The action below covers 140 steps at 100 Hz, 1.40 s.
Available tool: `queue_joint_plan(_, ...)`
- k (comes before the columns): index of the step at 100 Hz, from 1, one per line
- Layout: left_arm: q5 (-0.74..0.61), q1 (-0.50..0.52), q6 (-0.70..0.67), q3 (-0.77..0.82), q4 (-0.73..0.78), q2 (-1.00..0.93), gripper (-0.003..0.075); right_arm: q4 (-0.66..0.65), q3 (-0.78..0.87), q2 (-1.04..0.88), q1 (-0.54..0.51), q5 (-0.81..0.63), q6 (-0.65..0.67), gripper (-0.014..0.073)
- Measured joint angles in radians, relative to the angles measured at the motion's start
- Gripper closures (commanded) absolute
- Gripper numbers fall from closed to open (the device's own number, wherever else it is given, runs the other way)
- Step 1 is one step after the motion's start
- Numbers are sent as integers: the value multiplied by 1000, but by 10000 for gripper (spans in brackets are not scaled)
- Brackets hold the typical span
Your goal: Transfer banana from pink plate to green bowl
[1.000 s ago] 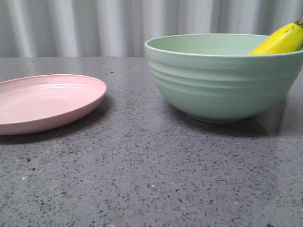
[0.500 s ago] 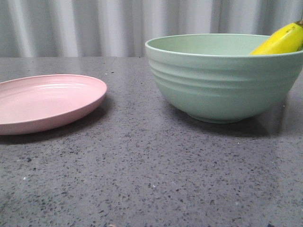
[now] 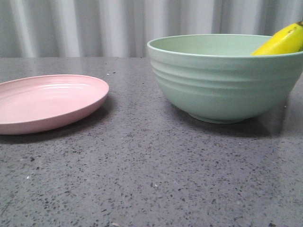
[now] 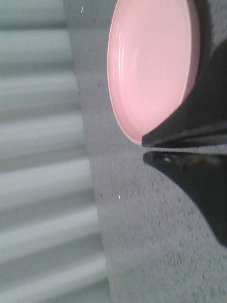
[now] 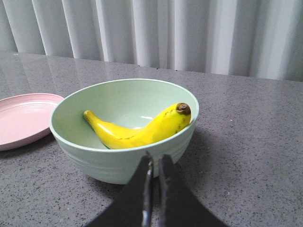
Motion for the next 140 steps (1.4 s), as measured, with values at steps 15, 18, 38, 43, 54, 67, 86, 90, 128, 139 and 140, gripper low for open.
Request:
queue_joint_plan(15, 104, 113, 0, 0, 1, 0, 741, 0, 0, 0, 0, 0, 0, 657)
queue_joint_plan(18, 133, 124, 0, 1, 1, 0, 741, 0, 0, 0, 0, 0, 0, 657)
queue_joint_plan(38, 283, 142, 0, 0, 17, 0, 741, 0, 0, 0, 0, 0, 0, 657)
queue_joint_plan(43, 285, 144, 0, 0, 26, 0, 741, 0, 0, 0, 0, 0, 0, 657)
queue_joint_plan(54, 285, 146, 0, 0, 26, 0, 741, 0, 0, 0, 0, 0, 0, 657)
queue_joint_plan(67, 285, 146, 0, 0, 26, 0, 741, 0, 0, 0, 0, 0, 0, 657)
queue_joint_plan(86, 285, 146, 0, 0, 26, 0, 741, 0, 0, 0, 0, 0, 0, 657)
queue_joint_plan(90, 285, 146, 0, 0, 26, 0, 741, 0, 0, 0, 0, 0, 0, 657)
queue_joint_plan(128, 287, 146, 0, 0, 26, 0, 741, 0, 24, -9, -45, -28, 0, 657)
queue_joint_plan(139, 287, 146, 0, 0, 26, 0, 741, 0, 80, -20, -152, -95, 0, 657)
queue_joint_plan(140, 287, 146, 0, 0, 26, 0, 741, 0, 88, -23, -160, -98, 0, 657)
